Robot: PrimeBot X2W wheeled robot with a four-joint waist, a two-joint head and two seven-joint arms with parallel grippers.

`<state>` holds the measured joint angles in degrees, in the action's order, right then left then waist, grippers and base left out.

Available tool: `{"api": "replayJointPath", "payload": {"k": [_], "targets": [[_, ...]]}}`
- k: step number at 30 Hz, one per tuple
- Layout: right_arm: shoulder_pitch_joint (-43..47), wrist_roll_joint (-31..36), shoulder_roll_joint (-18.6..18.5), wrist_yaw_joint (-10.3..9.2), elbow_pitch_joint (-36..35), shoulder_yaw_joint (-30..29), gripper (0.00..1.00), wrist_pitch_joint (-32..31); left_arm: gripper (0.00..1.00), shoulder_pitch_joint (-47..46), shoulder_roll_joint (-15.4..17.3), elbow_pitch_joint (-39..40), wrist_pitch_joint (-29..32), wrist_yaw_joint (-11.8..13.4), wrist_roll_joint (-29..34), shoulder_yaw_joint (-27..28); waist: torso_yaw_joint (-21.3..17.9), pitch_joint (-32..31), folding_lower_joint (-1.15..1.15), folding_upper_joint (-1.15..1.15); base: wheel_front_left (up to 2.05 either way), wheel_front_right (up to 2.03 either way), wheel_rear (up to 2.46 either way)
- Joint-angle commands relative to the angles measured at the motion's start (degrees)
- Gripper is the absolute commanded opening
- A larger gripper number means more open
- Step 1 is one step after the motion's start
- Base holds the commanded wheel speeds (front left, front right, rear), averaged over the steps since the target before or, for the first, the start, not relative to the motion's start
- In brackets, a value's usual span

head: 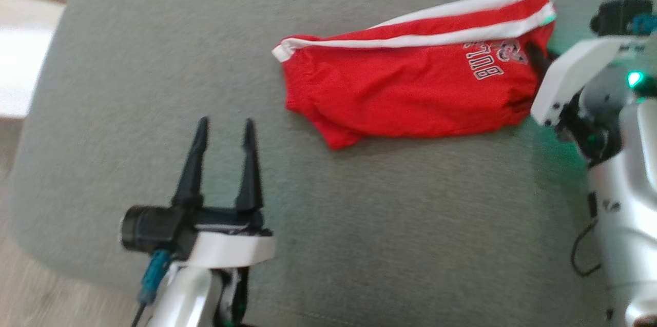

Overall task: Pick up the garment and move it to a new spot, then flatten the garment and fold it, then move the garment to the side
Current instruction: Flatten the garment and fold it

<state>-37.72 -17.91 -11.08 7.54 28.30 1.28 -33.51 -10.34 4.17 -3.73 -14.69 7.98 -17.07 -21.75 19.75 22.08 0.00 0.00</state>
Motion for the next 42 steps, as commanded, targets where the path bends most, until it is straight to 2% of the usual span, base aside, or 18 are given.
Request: {"api": "replayJointPath", "payload": {"k": [1, 5, 10, 15, 20, 24, 29, 30, 36, 38, 42], "targets": [[2.02, -0.91, 1.29, -0.05, -2.29, -0.03, 0.00, 0.99, 1.00, 1.20, 0.13, 1.13, -0.30, -0.50, 0.77, 3.63, -3.76, -2.37, 0.00, 0.00, 0.00, 0.00, 0.00], [4.64, -2.63, 2.30, -0.05, -3.26, -2.13, 0.00, 2.71, 1.00, 4.04, -0.06, 0.41, -0.30, -2.01, 1.86, 7.07, -8.60, -5.05, 0.00, 0.00, 0.00, 0.00, 0.00], [7.43, -4.07, 1.79, -0.05, -3.42, -6.41, 0.00, 4.69, 1.00, 7.47, -0.43, 0.06, -0.30, -4.03, 2.67, 9.29, -12.52, -7.54, 0.00, 0.00, 0.00, 0.00, 0.00], [7.90, -3.53, -0.21, -0.05, -2.40, -11.29, 0.00, 6.71, 1.00, 9.90, -0.73, -0.10, -0.30, -5.08, 4.16, 10.48, -13.59, -9.17, 0.00, 0.00, 0.00, 0.00, 0.00], [7.25, -2.58, -2.55, -0.05, -2.81, -13.53, 0.00, 7.08, 1.00, 11.05, -1.05, -0.20, -0.30, -5.75, 4.69, 10.28, -12.59, -10.10, 0.00, 0.00, 0.00, 0.00, 0.00], [7.18, -2.27, -3.20, -0.05, -6.00, -11.03, 0.00, 5.90, 1.00, 11.59, -1.20, -0.13, -0.30, -5.78, 4.61, 9.80, -11.72, -10.46, 0.00, 0.00, 0.00, 0.00, 0.00], [7.65, -2.81, -1.54, -0.05, -11.77, -2.64, 0.00, 2.62, 1.00, 11.16, -1.26, 0.04, -0.30, -5.71, 3.98, 8.96, -10.38, -9.72, 0.00, 0.00, 0.00, 0.00, 0.00], [7.65, -2.81, -1.54, -0.05, -11.77, -2.64, 0.00, 2.62, 1.00, 11.16, -1.26, 0.04, -0.30, -5.71, 3.98, 8.96, -10.38, -9.72, 0.00, 0.00, 0.00, 0.00, 0.00], [7.38, -2.89, 3.85, -0.05, -15.11, 6.77, 0.00, -0.12, 1.00, 8.76, -1.28, 0.06, -0.30, -5.18, 2.47, 7.12, -7.96, -7.33, 0.00, 0.00, 0.00, 0.00, 0.00], [7.59, -2.20, 6.27, -0.05, -14.13, 8.09, 0.00, 1.13, 1.00, 7.73, -1.28, -0.02, -0.30, -4.67, 1.60, 5.78, -6.41, -6.51, 0.00, 0.00, 0.00, 0.00, 0.00], [7.71, -1.25, 7.64, -0.05, -12.24, 8.82, 0.00, 3.22, 1.00, 7.26, -1.28, -0.19, -0.30, -3.89, 0.90, 4.53, -4.52, -6.14, 0.00, 0.00, 0.00, 0.00, 0.00]]}}
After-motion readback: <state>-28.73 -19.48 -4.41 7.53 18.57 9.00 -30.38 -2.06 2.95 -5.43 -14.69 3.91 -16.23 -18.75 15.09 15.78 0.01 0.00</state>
